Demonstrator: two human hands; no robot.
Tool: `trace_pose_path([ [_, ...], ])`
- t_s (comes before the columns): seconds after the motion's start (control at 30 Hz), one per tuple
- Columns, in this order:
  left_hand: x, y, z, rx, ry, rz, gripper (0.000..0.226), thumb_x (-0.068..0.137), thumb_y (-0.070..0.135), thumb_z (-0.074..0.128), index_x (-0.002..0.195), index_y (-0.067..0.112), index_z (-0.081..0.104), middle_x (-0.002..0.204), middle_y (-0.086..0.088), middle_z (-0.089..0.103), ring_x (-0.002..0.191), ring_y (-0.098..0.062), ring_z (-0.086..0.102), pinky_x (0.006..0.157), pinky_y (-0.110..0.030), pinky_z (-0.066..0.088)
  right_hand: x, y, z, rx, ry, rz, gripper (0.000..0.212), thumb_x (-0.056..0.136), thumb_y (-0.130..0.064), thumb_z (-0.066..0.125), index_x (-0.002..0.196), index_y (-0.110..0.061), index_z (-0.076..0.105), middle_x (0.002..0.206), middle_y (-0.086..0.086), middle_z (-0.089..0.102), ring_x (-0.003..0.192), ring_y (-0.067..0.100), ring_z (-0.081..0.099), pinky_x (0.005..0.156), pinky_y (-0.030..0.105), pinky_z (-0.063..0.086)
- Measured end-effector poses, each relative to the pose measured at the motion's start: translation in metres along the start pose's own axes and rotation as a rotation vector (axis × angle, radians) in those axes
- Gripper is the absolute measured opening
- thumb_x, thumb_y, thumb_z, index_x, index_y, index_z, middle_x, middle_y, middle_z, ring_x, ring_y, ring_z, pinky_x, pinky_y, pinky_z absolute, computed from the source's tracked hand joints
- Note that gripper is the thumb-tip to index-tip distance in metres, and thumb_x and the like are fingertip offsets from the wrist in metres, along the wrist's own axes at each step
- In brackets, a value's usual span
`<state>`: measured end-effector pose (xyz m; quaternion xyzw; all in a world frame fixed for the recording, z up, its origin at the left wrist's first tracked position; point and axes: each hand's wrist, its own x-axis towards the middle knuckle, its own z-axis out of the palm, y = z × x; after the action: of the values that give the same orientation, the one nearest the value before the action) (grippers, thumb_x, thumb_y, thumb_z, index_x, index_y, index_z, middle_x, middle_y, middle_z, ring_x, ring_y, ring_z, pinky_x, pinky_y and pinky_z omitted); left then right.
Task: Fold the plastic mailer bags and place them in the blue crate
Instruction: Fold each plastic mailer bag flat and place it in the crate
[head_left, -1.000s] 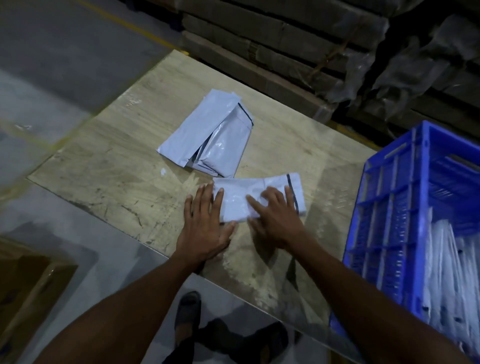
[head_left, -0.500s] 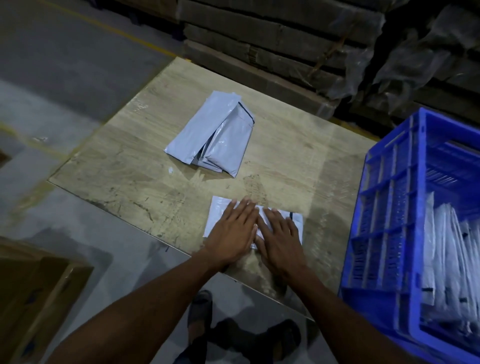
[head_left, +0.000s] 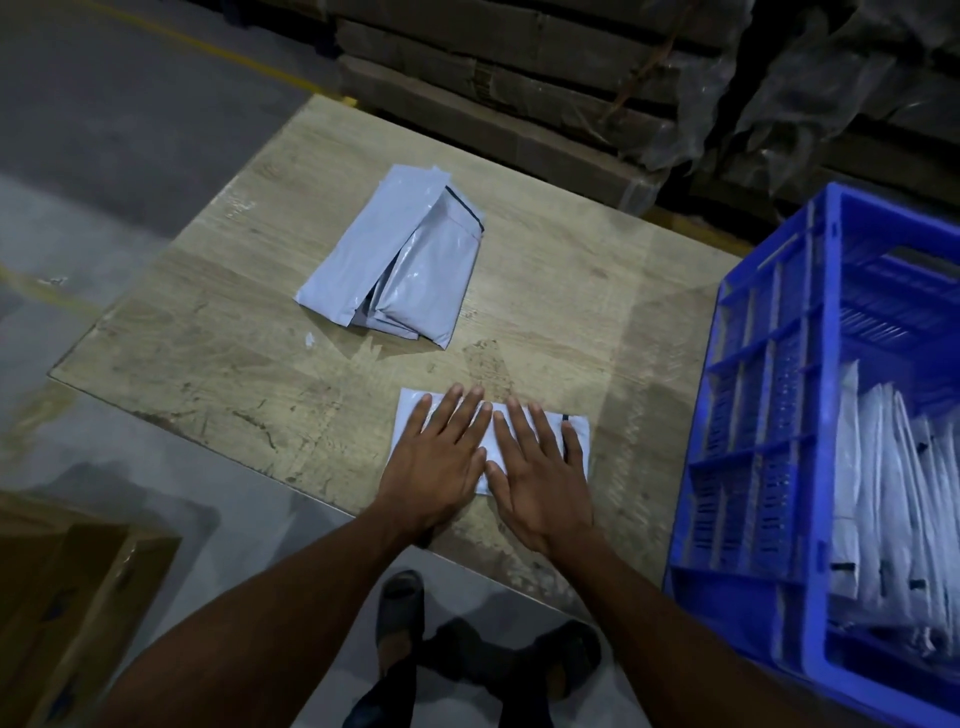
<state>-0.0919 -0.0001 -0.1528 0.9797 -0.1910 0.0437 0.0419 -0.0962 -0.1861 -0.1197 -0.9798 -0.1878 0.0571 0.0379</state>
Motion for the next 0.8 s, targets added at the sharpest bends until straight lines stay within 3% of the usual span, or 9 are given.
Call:
trace_pose_path([
  [0.23, -0.001, -0.01, -0.005, -0.081, 0.0, -0.006, 0.059, 0.108, 0.048, 0.03, 0.158, 0.02, 0.042, 0.167, -0.005, 0.032, 0.156, -0.033, 0.025, 0.124, -0.053, 0.023, 0.0, 0.006, 0.001, -0.005, -0.015, -0.02, 0.063, 0.105, -0.056, 0.023, 0.159, -0.026, 0.027, 0.168, 0.001, 0.016, 0.155, 0.028, 0.009, 0.12, 0.057, 0.017],
  [0.43, -0.018, -0.033, -0.007, -0.084, -0.026, -0.104, 0.065, 0.104, 0.049, 0.032, 0.162, 0.02, 0.033, 0.171, -0.004, 0.021, 0.159, -0.031, 0.015, 0.125, -0.051, 0.022, 0.0, 0.011, 0.003, 0.048, -0.006, -0.01, 0.066, 0.102, -0.063, 0.028, 0.159, -0.031, 0.026, 0.169, 0.003, 0.011, 0.155, 0.035, 0.003, 0.122, 0.056, 0.015],
  [0.57, -0.019, -0.035, -0.009, -0.086, -0.047, -0.113, 0.066, 0.103, 0.049, 0.032, 0.163, 0.02, 0.031, 0.172, -0.004, 0.017, 0.159, -0.03, 0.011, 0.126, -0.049, 0.019, -0.01, 0.025, 0.005, 0.068, -0.034, 0.066, 0.082, 0.098, -0.072, 0.023, 0.161, -0.021, 0.017, 0.169, 0.012, -0.002, 0.155, 0.034, -0.005, 0.125, 0.05, 0.005],
  [0.67, -0.018, -0.033, -0.011, -0.084, -0.062, -0.118, 0.066, 0.103, 0.049, 0.031, 0.163, 0.021, 0.03, 0.173, -0.003, 0.016, 0.16, -0.03, 0.01, 0.126, -0.051, 0.018, -0.014, 0.033, 0.004, 0.113, -0.11, 0.123, 0.09, 0.094, -0.077, 0.009, 0.162, -0.018, -0.001, 0.166, 0.009, -0.021, 0.153, 0.024, -0.021, 0.125, 0.048, -0.001],
  [0.8, -0.017, -0.031, -0.013, -0.074, -0.09, -0.132, 0.067, 0.103, 0.051, 0.029, 0.164, 0.022, 0.027, 0.173, -0.004, 0.013, 0.16, -0.03, 0.008, 0.126, -0.053, 0.018, -0.003, 0.018, -0.012, 0.111, -0.092, 0.178, 0.079, 0.099, -0.067, -0.002, 0.16, -0.017, -0.001, 0.167, 0.008, -0.018, 0.153, 0.025, -0.022, 0.123, 0.053, -0.008],
])
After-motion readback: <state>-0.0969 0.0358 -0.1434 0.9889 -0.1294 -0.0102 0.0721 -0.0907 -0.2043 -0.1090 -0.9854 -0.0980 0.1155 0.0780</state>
